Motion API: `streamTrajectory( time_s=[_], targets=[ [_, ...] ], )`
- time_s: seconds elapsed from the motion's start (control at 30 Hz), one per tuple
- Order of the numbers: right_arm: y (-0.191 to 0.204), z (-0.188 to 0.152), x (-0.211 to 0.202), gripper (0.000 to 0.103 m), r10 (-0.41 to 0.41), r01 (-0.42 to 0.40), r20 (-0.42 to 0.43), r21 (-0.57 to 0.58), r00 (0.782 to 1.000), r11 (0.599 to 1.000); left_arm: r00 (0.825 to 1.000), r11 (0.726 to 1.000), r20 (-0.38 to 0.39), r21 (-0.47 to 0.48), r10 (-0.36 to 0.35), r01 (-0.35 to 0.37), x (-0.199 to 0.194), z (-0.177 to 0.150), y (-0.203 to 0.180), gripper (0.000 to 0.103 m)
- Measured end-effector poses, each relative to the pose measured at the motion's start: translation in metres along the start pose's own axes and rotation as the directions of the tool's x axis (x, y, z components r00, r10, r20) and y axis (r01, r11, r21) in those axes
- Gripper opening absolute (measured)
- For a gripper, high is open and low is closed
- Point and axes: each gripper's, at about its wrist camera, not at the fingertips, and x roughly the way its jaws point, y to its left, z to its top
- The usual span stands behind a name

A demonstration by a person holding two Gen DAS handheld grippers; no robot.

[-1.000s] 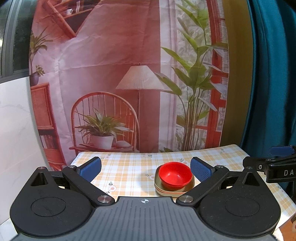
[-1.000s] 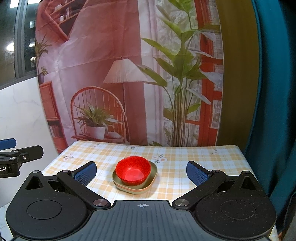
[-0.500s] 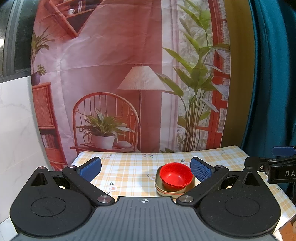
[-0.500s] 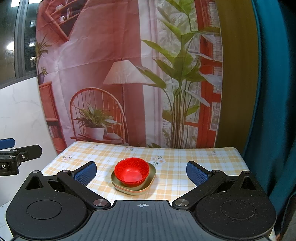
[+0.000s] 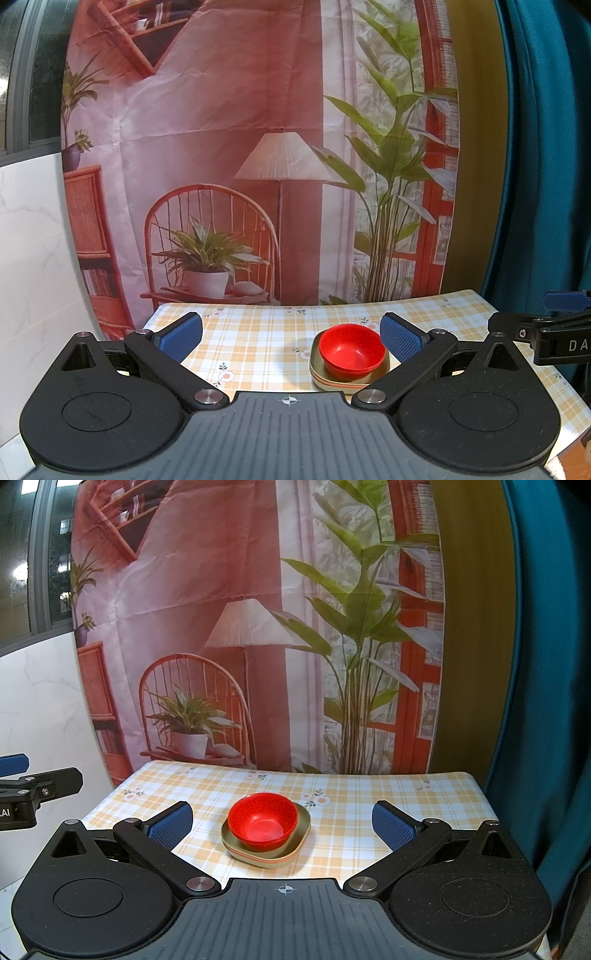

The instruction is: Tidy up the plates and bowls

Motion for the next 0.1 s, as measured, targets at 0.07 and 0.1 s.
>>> streamTrajectory(
  time_s=[0.07,0.1],
  targets=[
    [0.0000,0.0000,0.0003,0.103,0.000,0.000,0.000,0.000,1.000,1.000,1.000,1.000,-0.002,-0.001,0.000,0.000,0.0001,0.0001,0.0003,0.103],
    [0.0000,0.0000,0.0003,0.103,0.000,0.000,0.000,0.000,1.000,1.000,1.000,1.000,-0.003,-0.001,-0.001,0.001,0.0002,0.0004,0.0005,0.103]
  ],
)
